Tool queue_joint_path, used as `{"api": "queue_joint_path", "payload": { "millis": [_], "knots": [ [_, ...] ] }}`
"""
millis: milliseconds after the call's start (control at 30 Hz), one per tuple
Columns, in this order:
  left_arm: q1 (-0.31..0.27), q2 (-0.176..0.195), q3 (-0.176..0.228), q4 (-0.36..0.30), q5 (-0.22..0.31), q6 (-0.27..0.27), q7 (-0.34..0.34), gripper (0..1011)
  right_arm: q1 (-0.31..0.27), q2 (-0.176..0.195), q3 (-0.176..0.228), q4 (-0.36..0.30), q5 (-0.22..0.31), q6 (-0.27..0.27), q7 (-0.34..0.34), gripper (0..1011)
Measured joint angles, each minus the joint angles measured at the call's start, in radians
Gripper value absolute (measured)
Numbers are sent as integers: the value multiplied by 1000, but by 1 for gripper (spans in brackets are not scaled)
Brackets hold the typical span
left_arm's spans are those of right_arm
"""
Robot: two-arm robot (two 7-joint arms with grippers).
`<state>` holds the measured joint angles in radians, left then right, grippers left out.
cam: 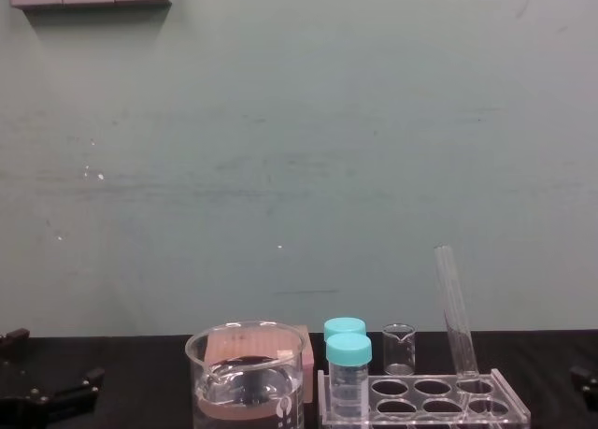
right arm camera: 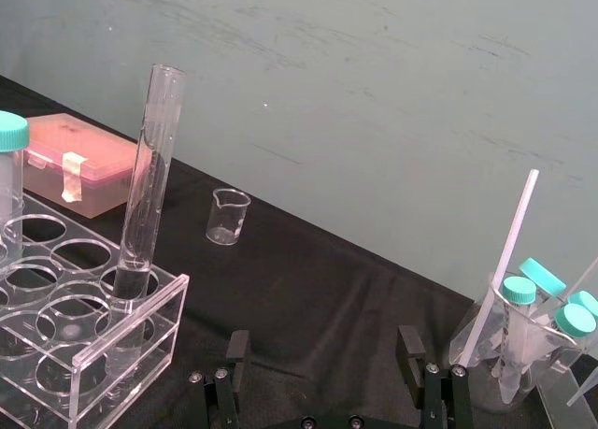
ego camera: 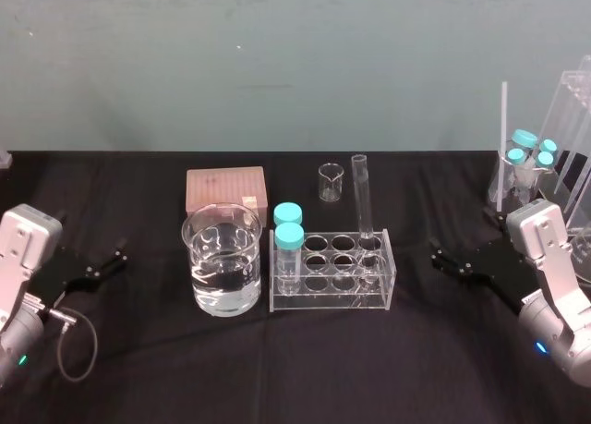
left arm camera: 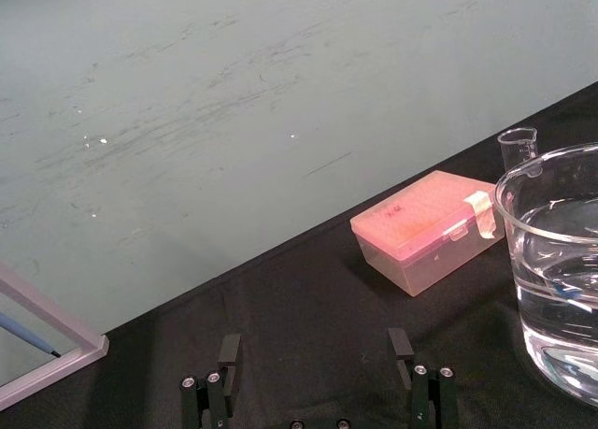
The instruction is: Hold the test tube with one hand and immerse one end into the beaker, then return it to the test tube rack.
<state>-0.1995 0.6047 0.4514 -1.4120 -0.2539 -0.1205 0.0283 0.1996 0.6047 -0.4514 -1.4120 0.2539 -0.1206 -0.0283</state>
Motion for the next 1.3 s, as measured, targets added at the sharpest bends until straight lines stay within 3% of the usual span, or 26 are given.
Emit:
{"api": "queue_joint_path", "payload": {
  "millis": [367, 633, 833, 1033, 1167, 1300],
  "knots": [
    [0, 0, 0, 0, 0, 0, 0, 1000, -1, -1, 2, 0, 0, -1, 1, 1003],
    [0, 0, 0, 0, 0, 0, 0, 1000, -6, -2, 40, -16, 45, -37, 75, 1003],
    [0, 0, 0, 0, 0, 0, 0, 1000, -1, -3, 86, -45, 154, -22, 182, 1003],
    [0, 0, 0, 0, 0, 0, 0, 1000, 27, -15, 128, -61, 308, 52, 337, 1003],
    [0, 0, 0, 0, 0, 0, 0, 1000, 56, -23, 128, -56, 347, 89, 409, 1003],
    [0, 0, 0, 0, 0, 0, 0, 1000, 86, -33, 115, -45, 348, 108, 457, 1003]
  ]
}}
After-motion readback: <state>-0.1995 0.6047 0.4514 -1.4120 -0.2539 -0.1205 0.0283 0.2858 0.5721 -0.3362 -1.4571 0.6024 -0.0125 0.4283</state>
